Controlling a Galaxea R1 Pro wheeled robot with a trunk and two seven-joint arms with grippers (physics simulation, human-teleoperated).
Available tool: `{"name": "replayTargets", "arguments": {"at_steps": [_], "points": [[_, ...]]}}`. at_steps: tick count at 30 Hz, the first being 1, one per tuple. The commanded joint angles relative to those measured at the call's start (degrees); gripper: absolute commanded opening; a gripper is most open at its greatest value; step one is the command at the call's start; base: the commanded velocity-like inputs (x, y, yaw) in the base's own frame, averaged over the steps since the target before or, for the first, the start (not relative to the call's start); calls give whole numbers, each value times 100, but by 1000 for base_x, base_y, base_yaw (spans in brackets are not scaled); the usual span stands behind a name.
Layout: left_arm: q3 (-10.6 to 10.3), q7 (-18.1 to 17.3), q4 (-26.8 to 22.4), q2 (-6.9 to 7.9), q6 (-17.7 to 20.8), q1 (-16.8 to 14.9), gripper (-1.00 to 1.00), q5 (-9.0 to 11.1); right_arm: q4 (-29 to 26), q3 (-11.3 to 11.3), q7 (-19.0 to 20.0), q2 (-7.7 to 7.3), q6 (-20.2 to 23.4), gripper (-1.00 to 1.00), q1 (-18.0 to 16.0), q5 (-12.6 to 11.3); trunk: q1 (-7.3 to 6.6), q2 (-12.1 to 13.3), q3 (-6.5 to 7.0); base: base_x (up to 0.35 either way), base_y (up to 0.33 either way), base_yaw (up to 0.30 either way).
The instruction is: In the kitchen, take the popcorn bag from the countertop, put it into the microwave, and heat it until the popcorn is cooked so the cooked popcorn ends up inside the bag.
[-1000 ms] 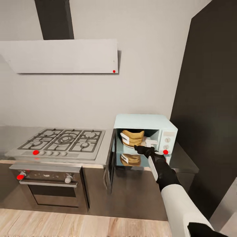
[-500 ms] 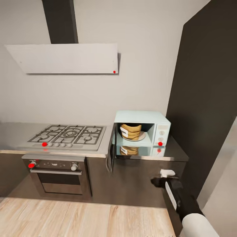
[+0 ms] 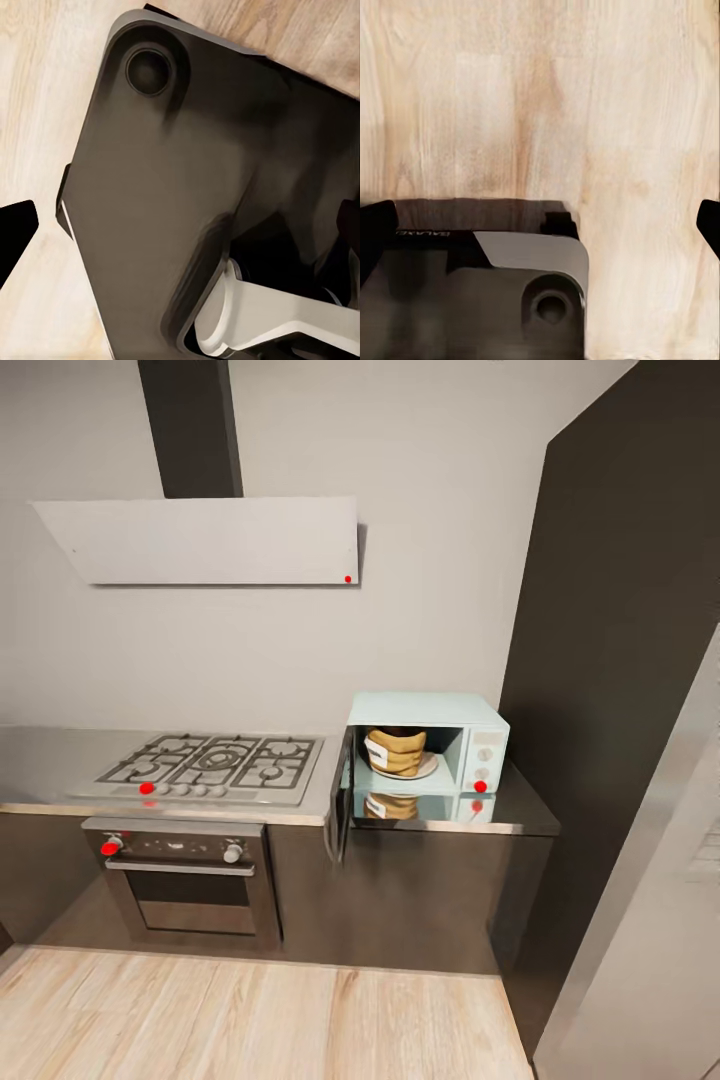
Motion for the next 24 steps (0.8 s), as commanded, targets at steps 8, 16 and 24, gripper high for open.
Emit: {"name": "replayTargets", "arguments": {"at_steps": [8,16,24], "points": [[36,7,-32,9,-7,-2,100,15,703,15,-147,11,-1200,100,644,247,1,-6,-7,0,0,0],[34,4,-180,7,-8,-2,100,2,720,-8,-140,46,-1299,100,827,197,1,-6,-7,0,0,-13],[58,3,-193,9,-7,-2,100,23,720,-27,-139,72,-1258,100,966,189,1,-6,1,0,0,-207]]}}
